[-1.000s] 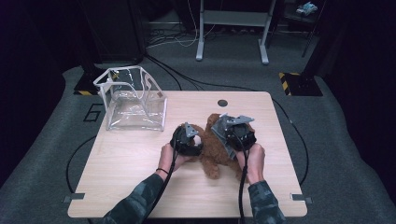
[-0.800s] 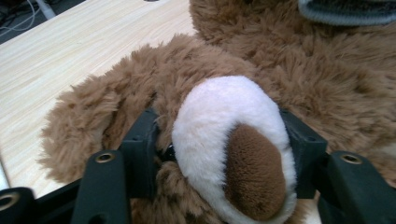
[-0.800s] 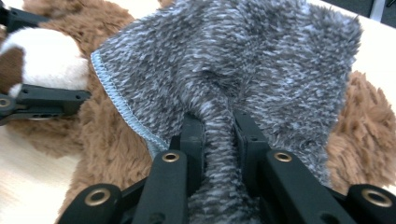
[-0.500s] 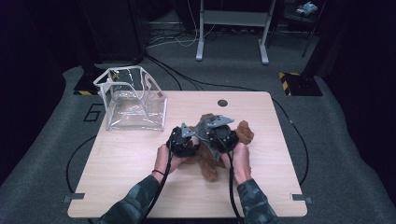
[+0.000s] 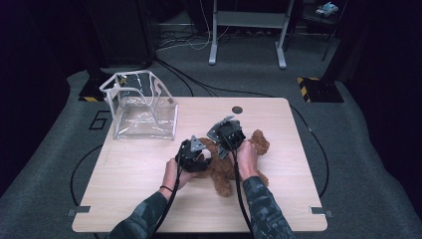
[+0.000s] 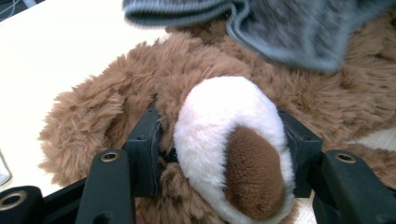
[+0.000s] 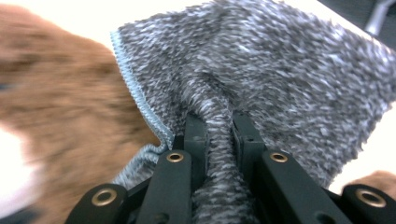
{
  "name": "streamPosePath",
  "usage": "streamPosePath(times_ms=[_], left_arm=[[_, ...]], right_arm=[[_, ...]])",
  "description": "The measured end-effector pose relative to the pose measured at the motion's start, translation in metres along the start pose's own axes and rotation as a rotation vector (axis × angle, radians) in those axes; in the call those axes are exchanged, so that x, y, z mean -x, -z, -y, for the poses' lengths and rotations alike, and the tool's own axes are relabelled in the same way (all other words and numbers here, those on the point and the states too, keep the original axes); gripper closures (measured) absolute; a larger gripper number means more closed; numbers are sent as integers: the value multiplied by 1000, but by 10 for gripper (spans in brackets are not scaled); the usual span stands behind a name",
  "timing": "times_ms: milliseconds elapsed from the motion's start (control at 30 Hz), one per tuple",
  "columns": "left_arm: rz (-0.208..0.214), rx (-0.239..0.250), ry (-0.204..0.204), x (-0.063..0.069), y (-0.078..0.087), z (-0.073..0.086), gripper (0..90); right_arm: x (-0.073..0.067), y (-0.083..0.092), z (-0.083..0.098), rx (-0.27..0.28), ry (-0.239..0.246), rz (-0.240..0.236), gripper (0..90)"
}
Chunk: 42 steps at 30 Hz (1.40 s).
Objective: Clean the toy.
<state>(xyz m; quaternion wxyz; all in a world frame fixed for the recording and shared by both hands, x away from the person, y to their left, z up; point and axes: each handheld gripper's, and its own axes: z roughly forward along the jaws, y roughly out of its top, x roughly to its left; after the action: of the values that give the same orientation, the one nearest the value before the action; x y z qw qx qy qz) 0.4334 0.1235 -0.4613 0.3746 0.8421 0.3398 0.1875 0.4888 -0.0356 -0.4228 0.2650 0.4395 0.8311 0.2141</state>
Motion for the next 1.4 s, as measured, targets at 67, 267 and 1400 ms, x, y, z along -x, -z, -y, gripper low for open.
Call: streamPosePath(times_ms=[67,267,1400], left_arm=[[-1,4,-2,0,0,0,434],[9,-2,7,-2,-1,-1,431],[4,5,51,-3,-3,0,421]], right_arm=[[6,-4,-2,-36,-18,16,800],[27,-13,-3,-70,-67,62,799],[39,17,-5,3,-126,40,800]])
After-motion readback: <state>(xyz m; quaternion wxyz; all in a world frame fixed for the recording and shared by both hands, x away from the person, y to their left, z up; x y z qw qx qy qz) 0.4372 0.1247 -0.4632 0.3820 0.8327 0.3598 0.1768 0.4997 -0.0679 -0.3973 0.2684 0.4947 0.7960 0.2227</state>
